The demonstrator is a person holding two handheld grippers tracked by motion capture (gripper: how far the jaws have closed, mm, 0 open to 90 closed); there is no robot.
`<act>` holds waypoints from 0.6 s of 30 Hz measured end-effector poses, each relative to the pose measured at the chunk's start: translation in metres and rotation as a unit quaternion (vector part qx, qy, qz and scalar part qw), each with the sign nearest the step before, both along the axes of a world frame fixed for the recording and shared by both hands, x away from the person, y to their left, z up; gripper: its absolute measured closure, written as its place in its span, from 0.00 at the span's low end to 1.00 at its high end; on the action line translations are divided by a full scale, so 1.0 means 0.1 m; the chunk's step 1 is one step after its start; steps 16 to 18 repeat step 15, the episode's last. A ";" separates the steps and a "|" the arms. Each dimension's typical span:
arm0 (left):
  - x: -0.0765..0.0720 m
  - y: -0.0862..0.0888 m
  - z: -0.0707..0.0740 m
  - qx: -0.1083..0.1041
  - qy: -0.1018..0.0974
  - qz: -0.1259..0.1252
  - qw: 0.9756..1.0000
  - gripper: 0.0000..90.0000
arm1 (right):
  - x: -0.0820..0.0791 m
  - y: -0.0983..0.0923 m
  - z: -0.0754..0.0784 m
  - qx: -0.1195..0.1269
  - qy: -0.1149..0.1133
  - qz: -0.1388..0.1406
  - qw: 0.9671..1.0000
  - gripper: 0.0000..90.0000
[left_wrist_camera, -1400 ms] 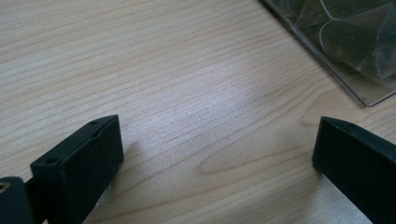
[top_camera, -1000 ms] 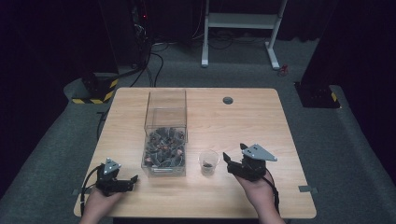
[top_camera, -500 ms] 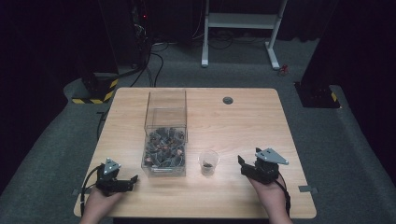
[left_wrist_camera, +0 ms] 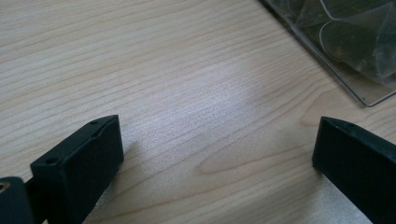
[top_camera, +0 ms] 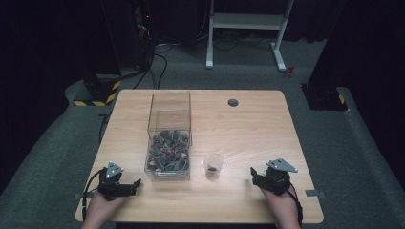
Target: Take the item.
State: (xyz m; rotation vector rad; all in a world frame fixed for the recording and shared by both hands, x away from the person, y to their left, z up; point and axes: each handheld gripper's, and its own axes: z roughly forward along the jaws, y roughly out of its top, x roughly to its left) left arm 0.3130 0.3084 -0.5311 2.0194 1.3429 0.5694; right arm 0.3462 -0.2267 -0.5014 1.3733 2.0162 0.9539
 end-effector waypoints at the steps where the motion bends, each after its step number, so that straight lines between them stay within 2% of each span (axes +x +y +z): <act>1: 0.00 0.00 0.00 0.000 0.000 0.000 1.000 0.02 | 0.00 -0.01 -0.02 -0.001 0.005 -0.003 1.000 0.23; 5: 0.00 0.00 0.00 -0.002 -0.001 0.002 1.000 0.02 | 0.01 -0.07 -0.13 -0.009 0.029 -0.016 0.999 0.21; 10: 0.00 0.00 0.00 -0.002 -0.001 0.002 1.000 0.02 | 0.01 -0.10 -0.21 -0.015 0.043 -0.022 0.999 0.19; 11: 0.00 0.00 0.00 -0.002 -0.001 0.002 1.000 0.02 | 0.01 -0.10 -0.23 -0.013 0.054 -0.022 0.998 0.18; 18: 0.00 0.00 0.00 -0.002 -0.001 0.002 1.000 0.02 | 0.02 -0.12 -0.23 -0.010 0.055 -0.024 0.998 0.18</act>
